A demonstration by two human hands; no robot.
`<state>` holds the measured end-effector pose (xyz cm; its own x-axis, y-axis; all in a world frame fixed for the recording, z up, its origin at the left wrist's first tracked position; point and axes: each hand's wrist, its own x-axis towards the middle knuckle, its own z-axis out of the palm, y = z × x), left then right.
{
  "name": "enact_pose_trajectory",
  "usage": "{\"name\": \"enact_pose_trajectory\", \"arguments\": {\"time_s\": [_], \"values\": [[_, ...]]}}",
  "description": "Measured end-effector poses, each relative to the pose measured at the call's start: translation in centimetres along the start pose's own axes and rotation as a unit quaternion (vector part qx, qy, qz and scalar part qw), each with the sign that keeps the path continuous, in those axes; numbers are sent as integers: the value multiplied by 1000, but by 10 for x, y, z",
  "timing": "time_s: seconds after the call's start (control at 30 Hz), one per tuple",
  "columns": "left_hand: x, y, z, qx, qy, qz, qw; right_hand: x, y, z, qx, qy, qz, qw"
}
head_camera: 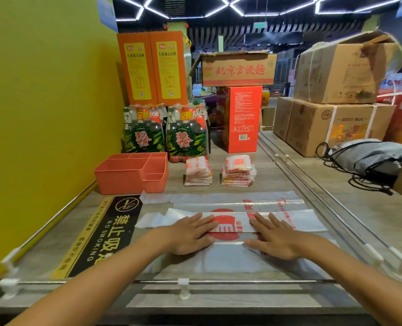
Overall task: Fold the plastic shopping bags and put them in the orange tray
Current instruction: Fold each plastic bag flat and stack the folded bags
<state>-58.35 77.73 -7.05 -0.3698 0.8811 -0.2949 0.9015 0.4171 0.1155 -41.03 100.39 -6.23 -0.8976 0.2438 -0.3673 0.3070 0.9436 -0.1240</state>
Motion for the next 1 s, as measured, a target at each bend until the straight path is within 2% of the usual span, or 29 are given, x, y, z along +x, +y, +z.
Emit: {"name": "enact_pose_trajectory", "arguments": {"time_s": [0.23, 0.37, 0.43, 0.53, 0.8, 0.93, 1.0], "values": [[-47, -49, -9, 23, 90, -44, 995, 13, -24, -18, -28, 44, -6, 999], [-46, -55, -18, 27, 115, -21, 993, 23, -48, -25, -29, 150, -122, 981], [-45, -53, -20, 30, 134, -9, 991, 30, -58, -24, -8, 153, -162, 975], [-44, -49, -20, 27, 164, 8, 986, 40, -69, -22, -22, 138, -169, 976], [-44, -55, -8, 3, 179, -14, 984, 57, -77, -12, -152, 220, -177, 947], [-40, -62, -5, 19, 218, -5, 976, 57, -74, -12, -134, 238, -167, 947], [-39, -62, -4, 17, 239, -8, 971, 55, -72, -10, -80, 251, -184, 947]]}}
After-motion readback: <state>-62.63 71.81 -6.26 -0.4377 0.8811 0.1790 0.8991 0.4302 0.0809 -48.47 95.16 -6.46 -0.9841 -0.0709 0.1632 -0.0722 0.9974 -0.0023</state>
